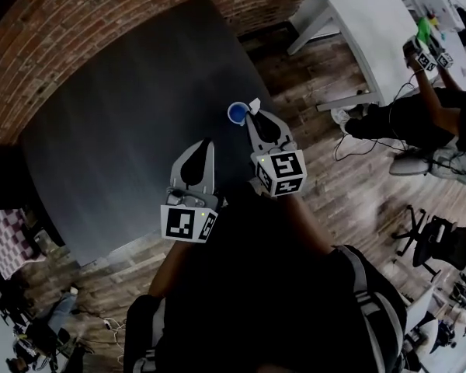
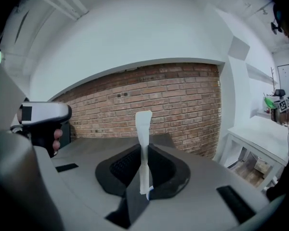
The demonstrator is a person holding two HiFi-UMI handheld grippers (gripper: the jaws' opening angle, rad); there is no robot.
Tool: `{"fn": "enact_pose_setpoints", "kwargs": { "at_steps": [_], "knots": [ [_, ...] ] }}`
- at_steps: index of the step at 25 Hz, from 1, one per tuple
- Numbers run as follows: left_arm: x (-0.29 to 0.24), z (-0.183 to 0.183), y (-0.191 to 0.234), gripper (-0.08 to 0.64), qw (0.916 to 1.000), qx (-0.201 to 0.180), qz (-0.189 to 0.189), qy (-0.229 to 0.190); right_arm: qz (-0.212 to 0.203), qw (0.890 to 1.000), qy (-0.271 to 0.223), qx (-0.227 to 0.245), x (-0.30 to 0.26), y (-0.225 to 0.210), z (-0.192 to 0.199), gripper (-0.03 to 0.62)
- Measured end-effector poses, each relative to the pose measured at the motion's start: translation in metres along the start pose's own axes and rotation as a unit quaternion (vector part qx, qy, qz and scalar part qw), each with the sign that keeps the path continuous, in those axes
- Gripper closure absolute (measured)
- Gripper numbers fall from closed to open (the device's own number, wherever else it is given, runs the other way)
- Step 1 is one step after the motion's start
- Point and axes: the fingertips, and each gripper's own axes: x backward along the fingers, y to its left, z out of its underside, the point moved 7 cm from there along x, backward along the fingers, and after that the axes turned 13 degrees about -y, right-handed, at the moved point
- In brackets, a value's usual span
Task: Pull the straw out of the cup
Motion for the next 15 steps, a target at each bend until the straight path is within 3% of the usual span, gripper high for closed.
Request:
{"fn": "enact_pose_setpoints", "kwargs": {
  "at_steps": [8,15],
  "knots": [
    [0.022,-0.025,0.004,0.555,0.9993,-0.004,0.022,-0.029,0.012,0.999,-0.047,-0.004,0.038,0.033,-0.027,0.551],
    [0.032,-0.027,0.008,0.555,0.9989,0.001,0.038,-0.029,0.018,0.998,-0.060,-0.001,0.058,0.052,-0.034,0.551]
  ]
}}
